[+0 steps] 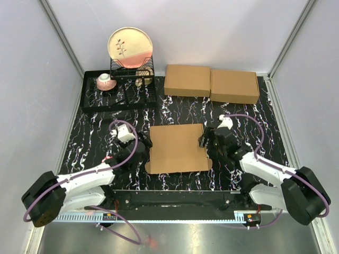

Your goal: Fold the paper box

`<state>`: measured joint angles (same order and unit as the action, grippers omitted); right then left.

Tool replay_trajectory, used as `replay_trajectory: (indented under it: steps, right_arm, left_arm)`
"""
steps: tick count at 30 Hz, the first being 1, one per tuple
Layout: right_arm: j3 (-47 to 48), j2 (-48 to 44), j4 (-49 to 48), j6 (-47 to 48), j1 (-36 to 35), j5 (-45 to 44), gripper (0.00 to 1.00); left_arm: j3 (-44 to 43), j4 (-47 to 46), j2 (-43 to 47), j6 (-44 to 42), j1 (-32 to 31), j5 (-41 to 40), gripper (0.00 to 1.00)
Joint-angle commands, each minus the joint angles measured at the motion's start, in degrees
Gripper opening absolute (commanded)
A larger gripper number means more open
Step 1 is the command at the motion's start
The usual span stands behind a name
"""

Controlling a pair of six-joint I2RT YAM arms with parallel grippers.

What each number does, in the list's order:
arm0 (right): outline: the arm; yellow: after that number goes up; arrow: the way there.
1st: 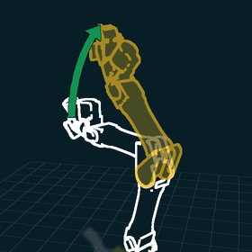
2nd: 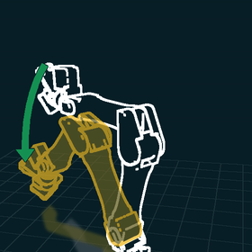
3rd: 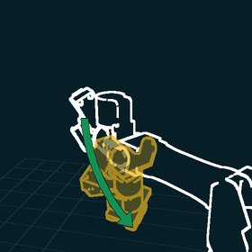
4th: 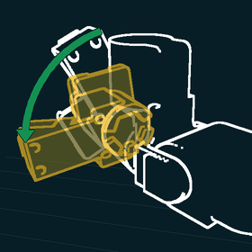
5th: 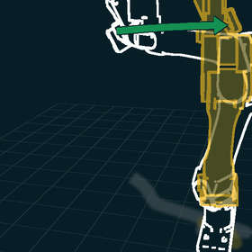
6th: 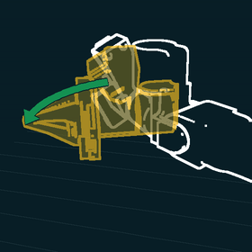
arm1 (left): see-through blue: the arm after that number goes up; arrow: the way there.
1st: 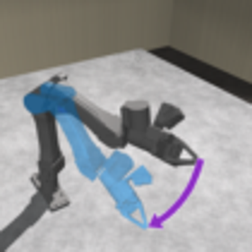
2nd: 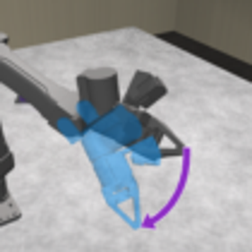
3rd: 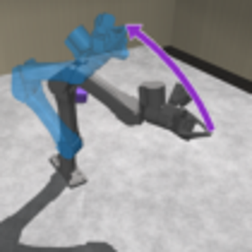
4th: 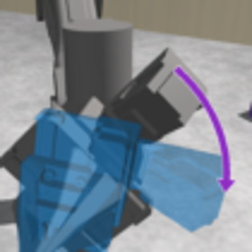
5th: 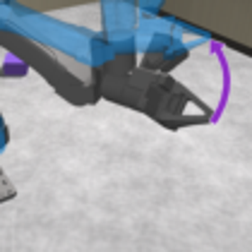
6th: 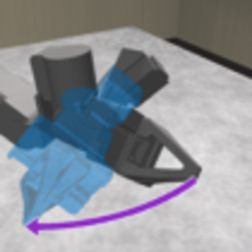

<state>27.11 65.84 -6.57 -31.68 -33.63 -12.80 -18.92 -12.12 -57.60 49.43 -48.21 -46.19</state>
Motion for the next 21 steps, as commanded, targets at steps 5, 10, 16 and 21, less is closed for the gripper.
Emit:
replay_trajectory:
  steps: [5, 10, 16, 21]
  right_arm:
    - [-0.7, 3.7, -4.3, 0.7, 0.1, 1.5, 0.79]
    - [-0.9, 6.7, -6.2, -0.5, 0.1, 3.9, 0.75]
    - [-3.5, 7.0, -9.3, -2.2, 0.1, 7.3, 0.53]
    - [-6.2, 6.8, -12.1, -4.4, -0.3, 9.4, 0.40]
  left_arm:
    - [-0.8, -4.0, -6.2, 1.8, 0.3, 1.3, 0.74]
    - [-1.2, -10.0, -13.9, 0.3, 0.4, 6.7, 0.62]
    - [-0.2, -15.2, -18.6, 0.0, 0.3, 10.9, 0.44]
    - [0.2, -18.5, -21.1, -0.8, 0.3, 13.9, 0.38]
